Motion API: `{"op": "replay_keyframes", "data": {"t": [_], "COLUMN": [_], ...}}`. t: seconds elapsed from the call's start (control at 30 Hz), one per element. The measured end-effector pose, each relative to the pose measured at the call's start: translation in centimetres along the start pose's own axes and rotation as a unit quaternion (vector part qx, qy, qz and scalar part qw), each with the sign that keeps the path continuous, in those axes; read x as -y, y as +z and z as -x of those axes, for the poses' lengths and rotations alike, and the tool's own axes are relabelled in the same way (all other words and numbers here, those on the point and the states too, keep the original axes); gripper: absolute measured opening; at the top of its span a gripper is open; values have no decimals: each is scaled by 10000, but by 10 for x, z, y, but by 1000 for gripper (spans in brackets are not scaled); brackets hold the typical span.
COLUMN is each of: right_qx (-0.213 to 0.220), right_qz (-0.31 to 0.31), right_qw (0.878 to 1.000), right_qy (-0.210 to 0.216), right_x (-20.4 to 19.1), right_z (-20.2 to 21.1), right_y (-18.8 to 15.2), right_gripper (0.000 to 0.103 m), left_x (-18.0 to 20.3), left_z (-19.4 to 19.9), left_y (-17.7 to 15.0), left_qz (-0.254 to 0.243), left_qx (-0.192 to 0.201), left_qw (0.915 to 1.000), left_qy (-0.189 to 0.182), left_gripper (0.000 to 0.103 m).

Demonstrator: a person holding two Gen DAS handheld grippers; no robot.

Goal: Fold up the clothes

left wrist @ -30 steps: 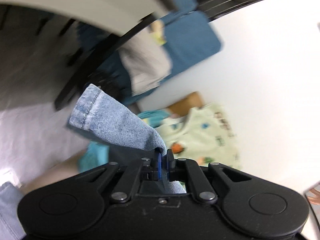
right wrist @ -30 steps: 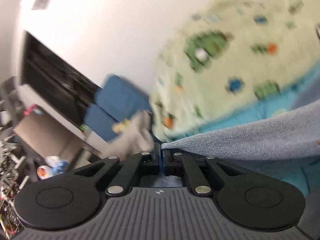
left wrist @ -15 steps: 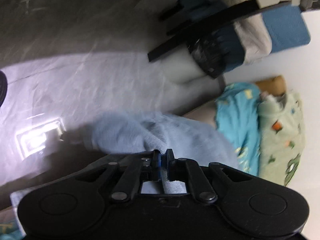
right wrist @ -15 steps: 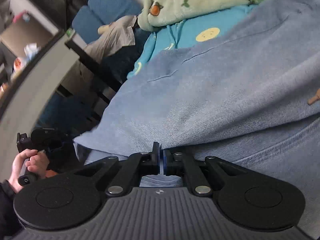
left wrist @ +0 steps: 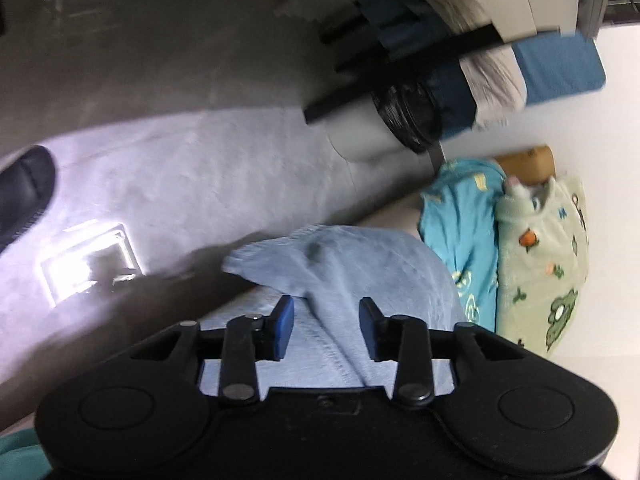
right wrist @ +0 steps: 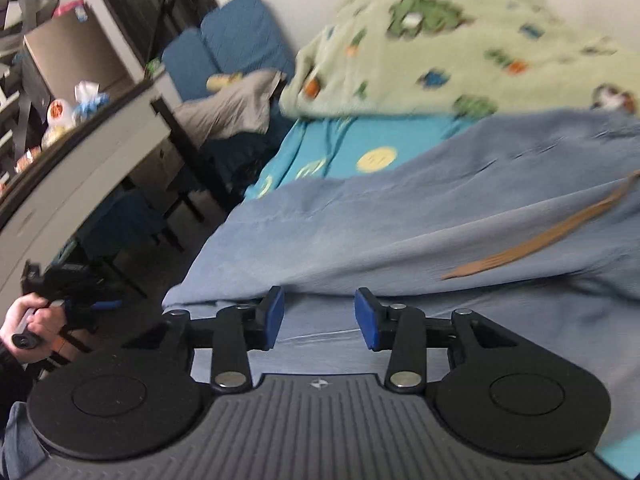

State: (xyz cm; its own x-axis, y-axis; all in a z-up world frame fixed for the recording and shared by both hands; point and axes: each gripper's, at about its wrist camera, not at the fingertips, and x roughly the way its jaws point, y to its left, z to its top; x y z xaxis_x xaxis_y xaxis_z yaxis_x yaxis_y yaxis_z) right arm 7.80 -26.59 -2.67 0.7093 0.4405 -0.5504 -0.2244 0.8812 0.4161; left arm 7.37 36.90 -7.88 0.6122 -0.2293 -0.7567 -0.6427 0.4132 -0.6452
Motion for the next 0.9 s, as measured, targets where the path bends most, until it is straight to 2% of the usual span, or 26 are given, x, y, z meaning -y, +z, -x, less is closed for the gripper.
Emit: {"op": "replay_keyframes", "data": {"t": [0.07, 0.17, 0.2, 0.3, 0.43, 0.5, 0.6, 0.63, 0.7, 0.8, 0.9], "right_qx": [286, 723, 879, 1277, 1517, 1484, 1423, 1403, 1360, 1292, 1273], "right_qz": [-126, -602, -813, -1488, -2361, -2928, -3475, -3649, -3994, -4500, -4603], "right_qw": [9995, 9951, 9921, 9776, 9488, 9264, 9068, 9000, 8853, 8610, 8532], "right_qy": [-94, -290, -385, -761, -1450, -1846, -1916, -1929, -1953, -1984, -2098], "right_x": [18, 49, 59, 93, 141, 167, 189, 196, 210, 231, 240], "right_z": [28, 65, 77, 100, 115, 114, 107, 105, 100, 93, 86], "right_y": [2, 7, 8, 11, 6, -2, -11, -14, -20, -29, -29], "right_gripper": [42, 43, 43, 43, 43, 47, 53, 53, 55, 63, 68], "left_x": [-7, -25, -33, -64, -100, -111, -117, -118, -117, -111, -105], "left_z": [19, 40, 42, 35, 10, -5, -24, -30, -41, -51, -61], "left_y": [0, -5, -9, -21, -37, -42, -45, -46, -47, -46, -42], "left_qz": [-74, -176, -128, 189, 720, 905, 1045, 1060, 1001, 907, 821], "left_qx": [-11, -86, -96, -305, -617, -787, -953, -1001, -1084, -987, -957], "left_qw": [9999, 9998, 9999, 9993, 9955, 9926, 9894, 9886, 9882, 9903, 9912], "left_qy": [99, 22, 44, -40, -99, -165, -329, -387, -418, -369, -393], "left_gripper": [42, 51, 58, 59, 59, 59, 60, 64, 67, 69, 69]}}
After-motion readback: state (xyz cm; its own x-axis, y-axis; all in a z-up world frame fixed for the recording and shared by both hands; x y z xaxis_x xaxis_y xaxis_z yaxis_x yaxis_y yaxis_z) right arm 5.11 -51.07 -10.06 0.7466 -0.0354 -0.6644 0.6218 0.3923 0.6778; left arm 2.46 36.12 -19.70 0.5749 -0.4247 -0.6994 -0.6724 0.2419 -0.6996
